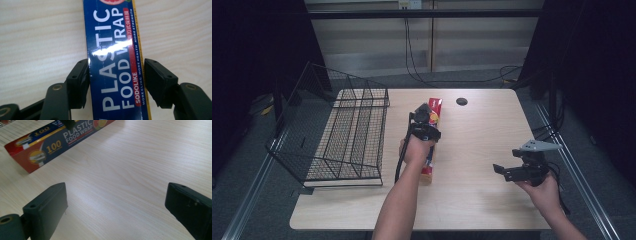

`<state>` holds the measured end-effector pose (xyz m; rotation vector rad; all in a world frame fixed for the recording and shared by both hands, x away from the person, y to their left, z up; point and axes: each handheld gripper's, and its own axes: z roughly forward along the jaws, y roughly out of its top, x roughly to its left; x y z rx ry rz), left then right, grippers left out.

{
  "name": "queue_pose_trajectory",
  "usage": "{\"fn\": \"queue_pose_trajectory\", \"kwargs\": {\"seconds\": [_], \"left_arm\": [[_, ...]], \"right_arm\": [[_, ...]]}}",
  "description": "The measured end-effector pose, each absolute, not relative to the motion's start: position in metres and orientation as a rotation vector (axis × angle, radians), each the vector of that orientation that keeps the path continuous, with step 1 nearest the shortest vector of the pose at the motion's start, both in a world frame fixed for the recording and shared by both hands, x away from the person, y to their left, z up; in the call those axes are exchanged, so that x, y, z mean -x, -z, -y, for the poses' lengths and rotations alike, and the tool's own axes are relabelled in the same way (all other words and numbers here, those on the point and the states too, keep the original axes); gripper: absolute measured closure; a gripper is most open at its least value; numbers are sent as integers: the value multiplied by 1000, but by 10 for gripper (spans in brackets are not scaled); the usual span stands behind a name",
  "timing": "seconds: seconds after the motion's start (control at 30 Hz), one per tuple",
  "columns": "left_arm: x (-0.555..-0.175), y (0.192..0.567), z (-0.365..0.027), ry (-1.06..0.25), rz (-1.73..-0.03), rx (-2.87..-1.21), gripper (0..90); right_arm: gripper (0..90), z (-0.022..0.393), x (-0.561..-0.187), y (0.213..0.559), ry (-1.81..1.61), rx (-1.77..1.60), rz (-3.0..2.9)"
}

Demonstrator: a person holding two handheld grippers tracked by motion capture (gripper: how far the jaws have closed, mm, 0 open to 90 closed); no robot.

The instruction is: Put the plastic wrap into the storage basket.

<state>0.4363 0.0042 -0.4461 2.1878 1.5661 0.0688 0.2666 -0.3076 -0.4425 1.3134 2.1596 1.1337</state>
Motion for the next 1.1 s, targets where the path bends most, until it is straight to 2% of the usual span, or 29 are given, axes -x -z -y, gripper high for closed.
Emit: {"fn": "queue_pose_trajectory", "kwargs": {"seconds": [0.27,0.53,0.77,0.93,1.0,1.1], "left_arm": [[-429,446,-9,-63,-1550,-2195,392],[-443,447,-4,-64,-1548,-2203,382],[-451,452,3,-101,-1560,-2212,280],[-456,454,7,-132,-1565,-2221,315],[-458,453,9,-147,-1554,-2235,388],[-459,450,13,-137,-1588,-2255,419]], "right_arm": [[41,306,-267,442,-1137,-1318,-2158],[41,305,-268,443,-1133,-1317,-2166],[41,307,-268,443,-1138,-1319,-2161],[41,307,-268,443,-1140,-1318,-2156],[41,307,-268,443,-1144,-1318,-2158],[41,308,-269,443,-1144,-1325,-2150]]}}
